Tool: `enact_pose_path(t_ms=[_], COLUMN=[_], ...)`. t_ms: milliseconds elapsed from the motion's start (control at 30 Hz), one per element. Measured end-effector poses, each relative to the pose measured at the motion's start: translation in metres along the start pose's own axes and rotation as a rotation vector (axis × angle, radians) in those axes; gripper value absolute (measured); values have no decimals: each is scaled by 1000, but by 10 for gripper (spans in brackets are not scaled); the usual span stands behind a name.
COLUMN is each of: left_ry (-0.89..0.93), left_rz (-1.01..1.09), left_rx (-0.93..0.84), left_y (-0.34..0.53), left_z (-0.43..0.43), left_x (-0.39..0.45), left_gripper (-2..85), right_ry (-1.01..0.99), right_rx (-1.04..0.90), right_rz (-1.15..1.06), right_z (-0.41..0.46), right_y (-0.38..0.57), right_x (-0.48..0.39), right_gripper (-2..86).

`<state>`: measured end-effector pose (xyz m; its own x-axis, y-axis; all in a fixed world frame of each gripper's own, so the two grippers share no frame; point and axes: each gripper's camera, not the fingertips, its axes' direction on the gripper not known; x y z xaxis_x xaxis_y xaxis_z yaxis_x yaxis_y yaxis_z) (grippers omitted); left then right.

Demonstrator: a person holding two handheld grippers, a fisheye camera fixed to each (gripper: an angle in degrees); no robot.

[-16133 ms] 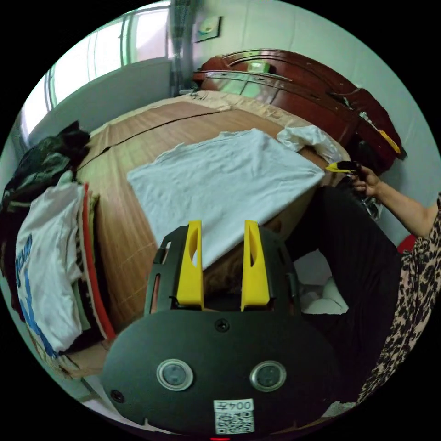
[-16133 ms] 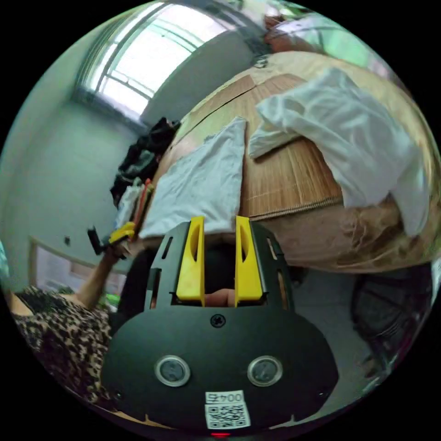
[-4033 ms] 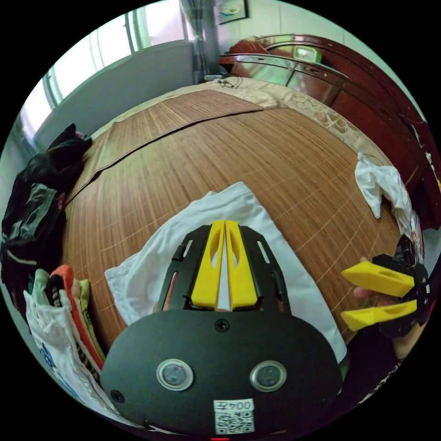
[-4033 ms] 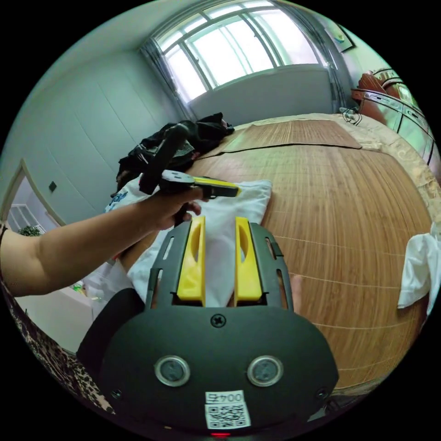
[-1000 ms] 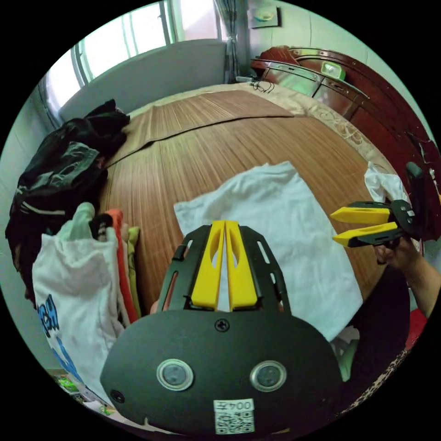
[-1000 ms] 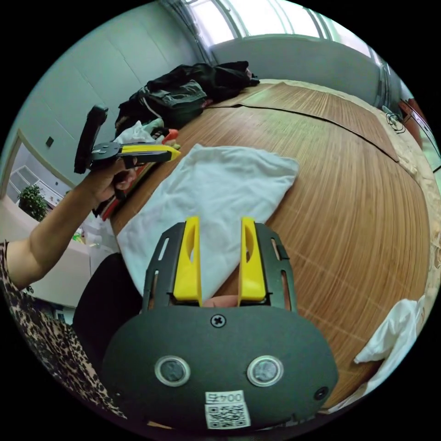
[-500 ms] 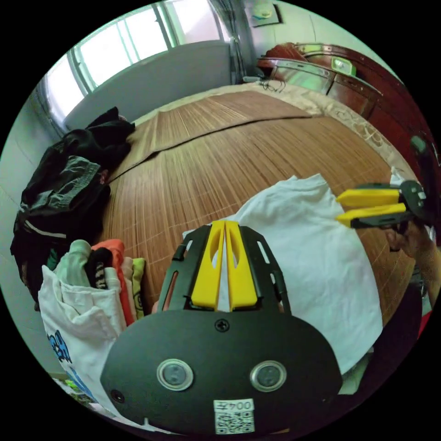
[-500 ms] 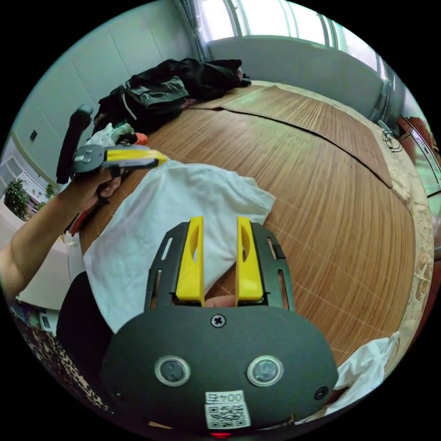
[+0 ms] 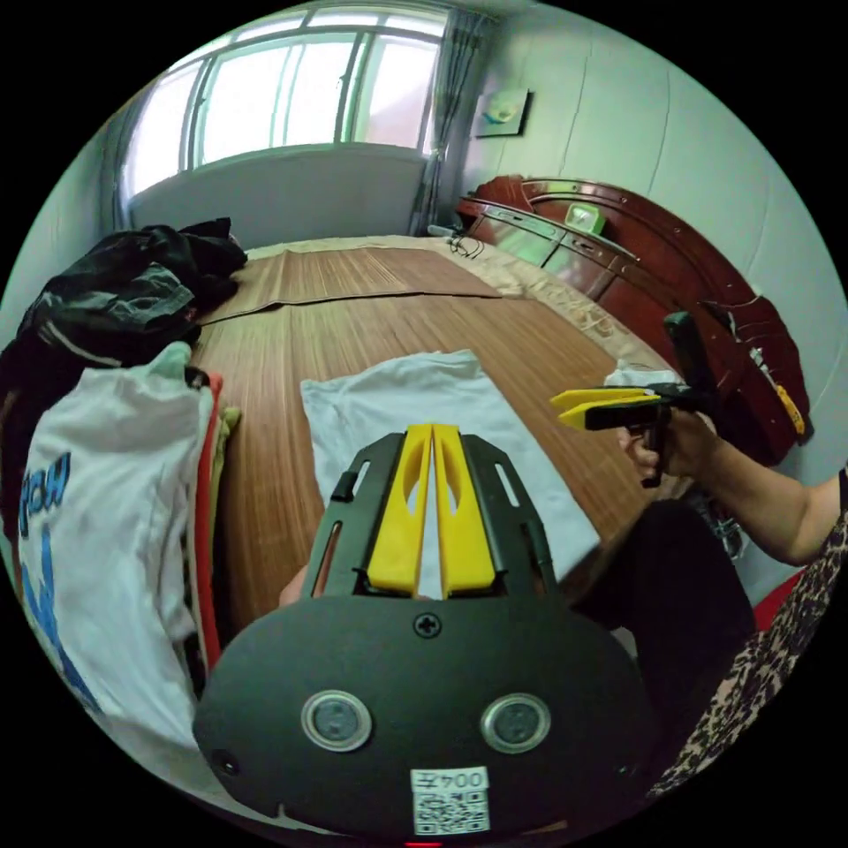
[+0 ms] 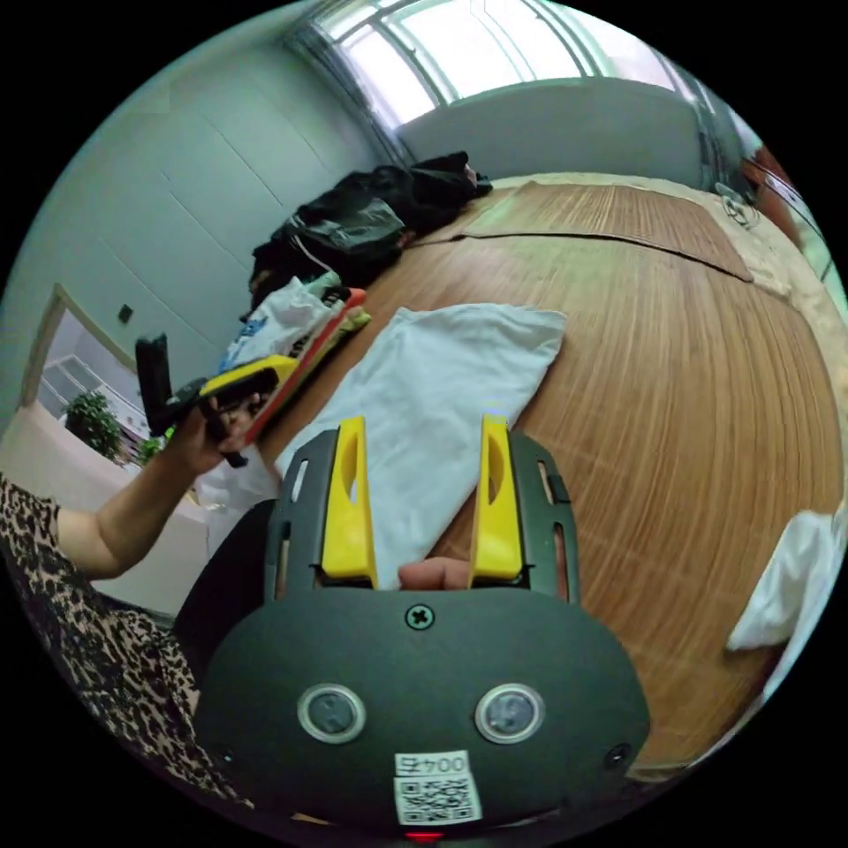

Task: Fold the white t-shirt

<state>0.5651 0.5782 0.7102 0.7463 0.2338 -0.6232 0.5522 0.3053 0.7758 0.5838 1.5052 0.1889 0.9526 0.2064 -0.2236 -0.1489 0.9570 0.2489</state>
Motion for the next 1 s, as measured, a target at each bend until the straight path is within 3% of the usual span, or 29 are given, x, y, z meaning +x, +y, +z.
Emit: enact_pose_path(t_ms=[100,267,633,1000], left_ry=[59,98,111,-90], left_rz=[-37,-59,-40,261], left_rx=[-18,-59,-140,-78], left_y=[47,88,124,129], left_z=[-17,-20,-6,-9], left_x=[20,49,100,180], left_gripper=[72,103,134,171], right_ry=[-80,-218,-373,-450], right_rx=[-18,-148,-147,-131], right_rz=[101,269,496,492], right_z=[-11,-6,12,5], right_y=[41,85,117,85], right_x=[10,39,89,85], right_gripper=[201,152,133,55])
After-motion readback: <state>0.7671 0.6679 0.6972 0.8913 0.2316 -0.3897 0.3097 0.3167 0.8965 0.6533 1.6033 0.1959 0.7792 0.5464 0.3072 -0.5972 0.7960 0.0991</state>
